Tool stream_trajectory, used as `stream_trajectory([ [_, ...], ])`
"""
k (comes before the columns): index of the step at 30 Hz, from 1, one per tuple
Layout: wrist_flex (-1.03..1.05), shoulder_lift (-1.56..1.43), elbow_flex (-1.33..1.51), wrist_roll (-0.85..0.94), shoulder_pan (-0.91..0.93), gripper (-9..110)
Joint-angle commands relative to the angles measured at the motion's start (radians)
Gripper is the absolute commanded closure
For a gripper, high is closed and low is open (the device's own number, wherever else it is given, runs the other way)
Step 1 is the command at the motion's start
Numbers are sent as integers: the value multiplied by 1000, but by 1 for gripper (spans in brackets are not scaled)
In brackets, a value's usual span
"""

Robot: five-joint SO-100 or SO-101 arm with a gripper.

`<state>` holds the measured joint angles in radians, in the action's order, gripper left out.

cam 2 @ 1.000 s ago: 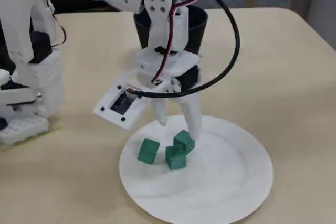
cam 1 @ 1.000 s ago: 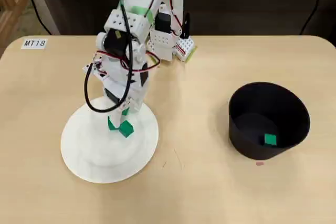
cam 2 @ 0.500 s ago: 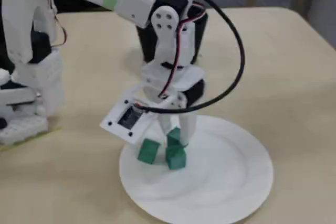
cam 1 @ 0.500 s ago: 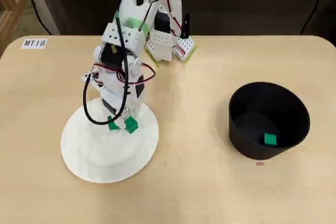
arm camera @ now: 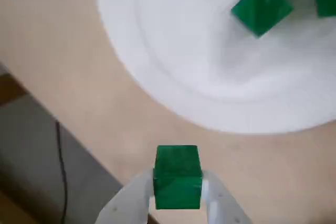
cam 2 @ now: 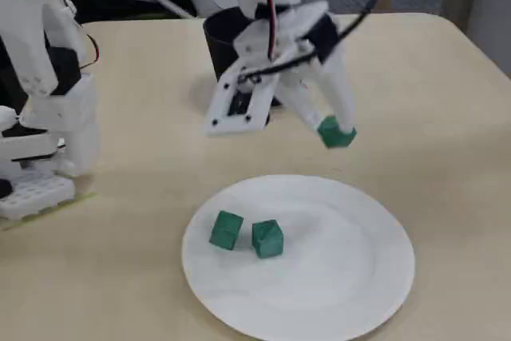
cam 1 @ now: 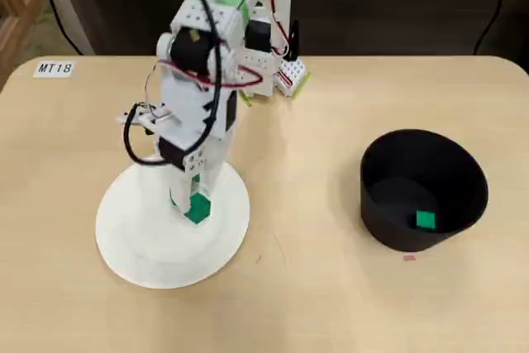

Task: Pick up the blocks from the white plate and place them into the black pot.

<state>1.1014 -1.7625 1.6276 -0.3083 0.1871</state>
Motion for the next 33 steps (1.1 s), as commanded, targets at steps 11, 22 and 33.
stream_trajectory([
  [11, -5, -239, -44, 130, -663, 104],
  [22, -69, -37, -28, 181, -819, 104],
  [33, -23, 18, -28, 219, -779, 83],
])
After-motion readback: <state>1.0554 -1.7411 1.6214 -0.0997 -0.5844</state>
